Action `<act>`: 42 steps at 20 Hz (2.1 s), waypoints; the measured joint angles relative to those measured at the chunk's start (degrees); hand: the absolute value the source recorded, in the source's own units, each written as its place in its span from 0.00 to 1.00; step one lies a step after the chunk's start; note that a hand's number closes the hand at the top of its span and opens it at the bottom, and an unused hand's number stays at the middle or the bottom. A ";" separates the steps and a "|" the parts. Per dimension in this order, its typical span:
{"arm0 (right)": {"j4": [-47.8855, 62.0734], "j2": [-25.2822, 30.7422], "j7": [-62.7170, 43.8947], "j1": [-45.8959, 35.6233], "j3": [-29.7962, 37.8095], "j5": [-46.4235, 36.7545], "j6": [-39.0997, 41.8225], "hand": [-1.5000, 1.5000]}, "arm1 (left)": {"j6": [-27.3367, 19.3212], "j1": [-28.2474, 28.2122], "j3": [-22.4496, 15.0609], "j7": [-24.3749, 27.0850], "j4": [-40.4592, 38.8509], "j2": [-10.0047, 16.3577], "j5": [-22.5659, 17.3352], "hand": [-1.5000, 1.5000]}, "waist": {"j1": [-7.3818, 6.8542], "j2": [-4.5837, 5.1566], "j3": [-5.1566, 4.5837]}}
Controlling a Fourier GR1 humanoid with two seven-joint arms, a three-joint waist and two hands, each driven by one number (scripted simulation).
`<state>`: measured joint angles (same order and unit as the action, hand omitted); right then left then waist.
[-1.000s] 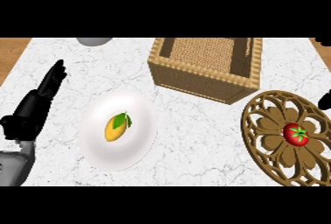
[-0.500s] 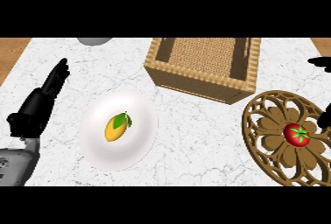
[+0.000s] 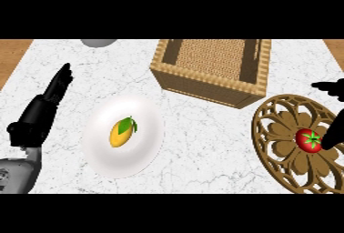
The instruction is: Pick the tomato from the placemat and place it in the basket
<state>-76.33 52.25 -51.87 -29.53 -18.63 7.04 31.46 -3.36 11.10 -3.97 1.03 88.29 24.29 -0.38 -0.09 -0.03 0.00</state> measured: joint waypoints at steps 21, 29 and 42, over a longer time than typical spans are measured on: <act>-1.98 -11.26 5.15 10.48 9.18 -19.13 -0.28 0.00 | 5.52 -0.16 5.80 -0.37 0.82 -3.28 3.45 0.50 | 0.04 0.01 0.00; -2.78 -14.82 6.42 12.83 13.29 -23.94 1.83 0.00 | 6.36 -0.32 6.90 0.16 0.03 -5.64 6.04 0.50 | 0.08 0.02 0.01; 0.07 -19.85 11.59 16.42 16.92 -31.99 1.61 1.00 | 9.29 0.52 9.64 -1.96 2.24 -6.75 6.86 0.50 | -0.04 -0.17 -0.22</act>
<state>-76.26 32.40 -40.28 -13.11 -1.71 -24.95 33.07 5.92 11.62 5.67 -0.93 90.53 17.54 6.48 -0.13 -0.20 -0.22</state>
